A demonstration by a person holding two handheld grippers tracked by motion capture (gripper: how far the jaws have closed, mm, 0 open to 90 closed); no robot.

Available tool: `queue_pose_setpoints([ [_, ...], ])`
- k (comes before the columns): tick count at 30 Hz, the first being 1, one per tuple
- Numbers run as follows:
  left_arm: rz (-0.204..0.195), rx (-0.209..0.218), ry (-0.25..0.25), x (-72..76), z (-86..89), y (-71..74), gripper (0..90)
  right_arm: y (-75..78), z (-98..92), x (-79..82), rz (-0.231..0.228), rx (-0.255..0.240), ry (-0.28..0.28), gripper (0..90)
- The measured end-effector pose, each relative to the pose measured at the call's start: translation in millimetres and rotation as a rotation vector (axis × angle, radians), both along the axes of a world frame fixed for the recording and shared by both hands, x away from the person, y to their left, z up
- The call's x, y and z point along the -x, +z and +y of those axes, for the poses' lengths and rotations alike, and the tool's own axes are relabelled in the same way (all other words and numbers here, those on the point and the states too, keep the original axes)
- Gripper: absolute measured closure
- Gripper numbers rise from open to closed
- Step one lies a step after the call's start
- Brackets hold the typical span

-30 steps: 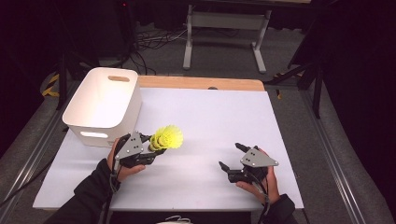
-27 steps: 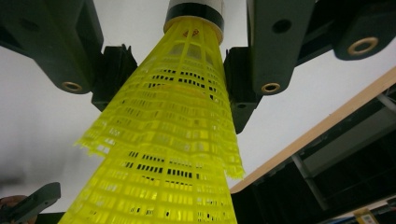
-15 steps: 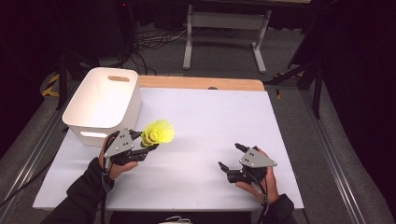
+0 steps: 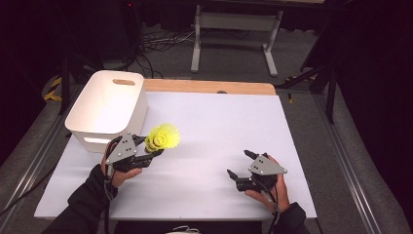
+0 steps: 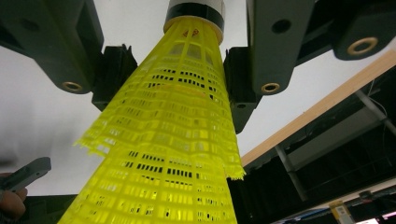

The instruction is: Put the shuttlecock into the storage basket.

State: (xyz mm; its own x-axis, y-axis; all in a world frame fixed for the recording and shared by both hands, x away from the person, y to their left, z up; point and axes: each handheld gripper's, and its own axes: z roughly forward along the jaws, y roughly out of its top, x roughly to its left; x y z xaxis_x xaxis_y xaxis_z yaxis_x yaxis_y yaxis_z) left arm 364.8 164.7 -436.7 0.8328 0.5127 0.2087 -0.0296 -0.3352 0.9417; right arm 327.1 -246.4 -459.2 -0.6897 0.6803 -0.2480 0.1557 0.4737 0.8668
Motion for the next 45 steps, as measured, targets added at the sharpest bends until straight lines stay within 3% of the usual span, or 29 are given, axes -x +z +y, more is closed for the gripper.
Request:
queue_pose_setpoints([
  [45, -0.030, 0.074, 0.057, 0.8, 28.5, 16.4, 52.7, -2.6, 2.4, -0.8, -0.002, 0.017, 0.013, 15.2],
])
